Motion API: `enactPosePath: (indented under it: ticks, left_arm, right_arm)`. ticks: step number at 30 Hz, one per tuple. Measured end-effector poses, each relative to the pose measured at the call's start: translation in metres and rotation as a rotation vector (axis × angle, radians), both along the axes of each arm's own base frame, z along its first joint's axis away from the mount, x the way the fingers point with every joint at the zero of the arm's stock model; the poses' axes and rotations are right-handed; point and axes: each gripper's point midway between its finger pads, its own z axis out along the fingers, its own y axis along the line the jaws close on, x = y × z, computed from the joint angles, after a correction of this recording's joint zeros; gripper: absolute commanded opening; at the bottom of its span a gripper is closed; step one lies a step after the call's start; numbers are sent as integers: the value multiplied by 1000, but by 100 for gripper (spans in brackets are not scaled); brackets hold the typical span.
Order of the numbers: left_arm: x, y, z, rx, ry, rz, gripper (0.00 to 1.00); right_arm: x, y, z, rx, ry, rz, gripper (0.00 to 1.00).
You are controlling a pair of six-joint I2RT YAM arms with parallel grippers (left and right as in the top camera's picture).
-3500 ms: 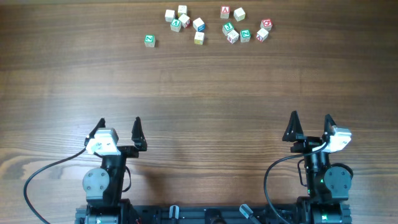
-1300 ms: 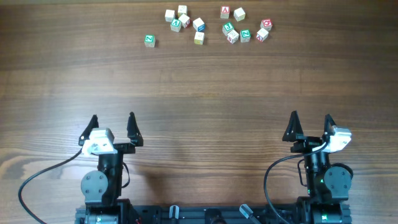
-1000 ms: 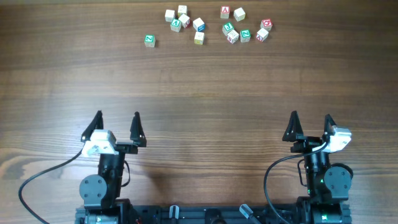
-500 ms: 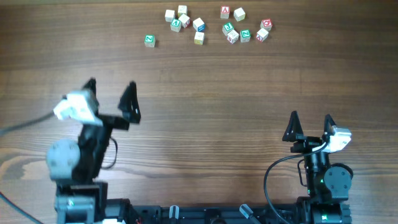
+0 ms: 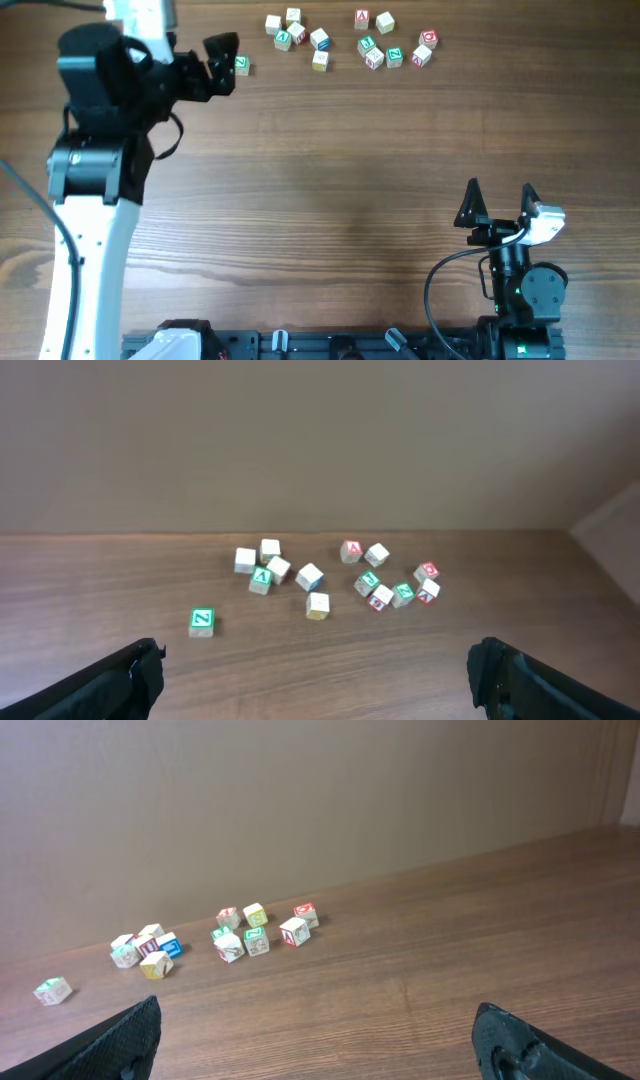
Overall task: Form a circle
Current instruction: 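Reach the left gripper to the green-letter N block and grasp it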
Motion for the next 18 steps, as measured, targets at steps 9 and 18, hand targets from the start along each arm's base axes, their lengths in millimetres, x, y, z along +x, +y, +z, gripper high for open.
enactPosePath:
  ticks: [9,18]
  left_arm:
    - [39,6,-27,37,17,46,100]
    - [117,25,-97,133,81,164,100]
  right_arm:
    - [0,0,0,0,0,0,100]
    - [0,0,0,0,0,0,100]
